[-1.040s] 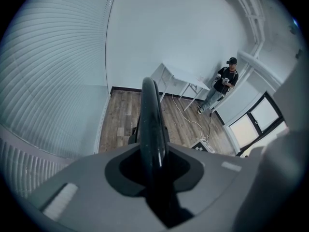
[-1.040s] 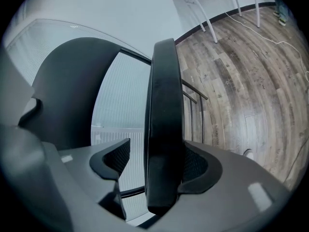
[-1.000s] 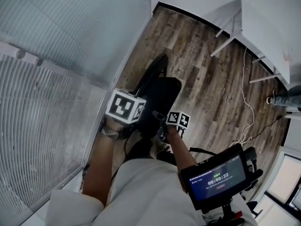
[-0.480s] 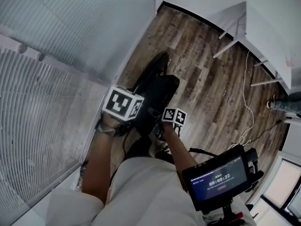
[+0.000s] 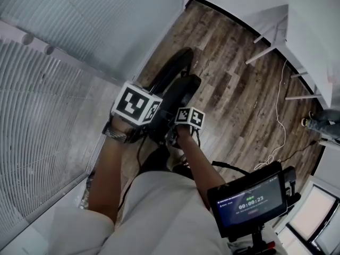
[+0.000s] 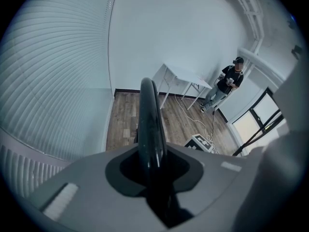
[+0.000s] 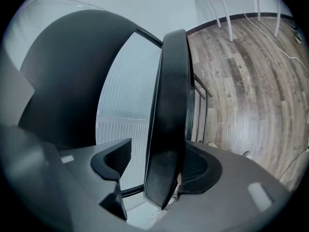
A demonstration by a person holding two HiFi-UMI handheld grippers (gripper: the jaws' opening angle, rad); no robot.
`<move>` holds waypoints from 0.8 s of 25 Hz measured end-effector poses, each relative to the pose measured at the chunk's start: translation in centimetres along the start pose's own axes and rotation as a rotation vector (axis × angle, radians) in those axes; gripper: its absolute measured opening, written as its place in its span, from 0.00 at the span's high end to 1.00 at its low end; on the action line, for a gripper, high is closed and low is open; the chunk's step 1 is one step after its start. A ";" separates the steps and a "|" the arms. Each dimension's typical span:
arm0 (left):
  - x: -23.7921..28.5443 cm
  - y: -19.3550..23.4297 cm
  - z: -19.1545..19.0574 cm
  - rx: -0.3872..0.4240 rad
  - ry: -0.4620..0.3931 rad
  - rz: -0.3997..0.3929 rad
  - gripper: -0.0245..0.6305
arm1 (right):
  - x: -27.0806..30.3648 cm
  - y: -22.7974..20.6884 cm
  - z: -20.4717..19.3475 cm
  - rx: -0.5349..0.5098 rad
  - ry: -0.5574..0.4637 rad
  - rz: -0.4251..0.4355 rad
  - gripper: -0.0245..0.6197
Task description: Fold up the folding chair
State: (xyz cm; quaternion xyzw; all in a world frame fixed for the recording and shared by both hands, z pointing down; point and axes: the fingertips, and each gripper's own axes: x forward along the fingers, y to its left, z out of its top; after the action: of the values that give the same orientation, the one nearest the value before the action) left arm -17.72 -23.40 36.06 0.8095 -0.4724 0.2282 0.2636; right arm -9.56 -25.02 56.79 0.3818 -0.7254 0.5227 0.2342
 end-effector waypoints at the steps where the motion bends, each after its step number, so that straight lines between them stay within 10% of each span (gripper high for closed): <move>1: 0.0 0.0 0.0 0.002 0.000 0.003 0.87 | 0.1 0.1 0.0 -0.008 0.003 -0.014 0.52; 20: -0.3 0.2 0.1 0.017 -0.004 0.024 0.87 | 2.7 3.3 0.3 -0.074 0.018 -0.092 0.47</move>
State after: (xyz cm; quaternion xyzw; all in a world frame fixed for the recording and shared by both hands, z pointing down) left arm -18.04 -23.39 35.87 0.8063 -0.4808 0.2338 0.2530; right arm -13.74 -25.59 56.77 0.4009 -0.7238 0.4878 0.2784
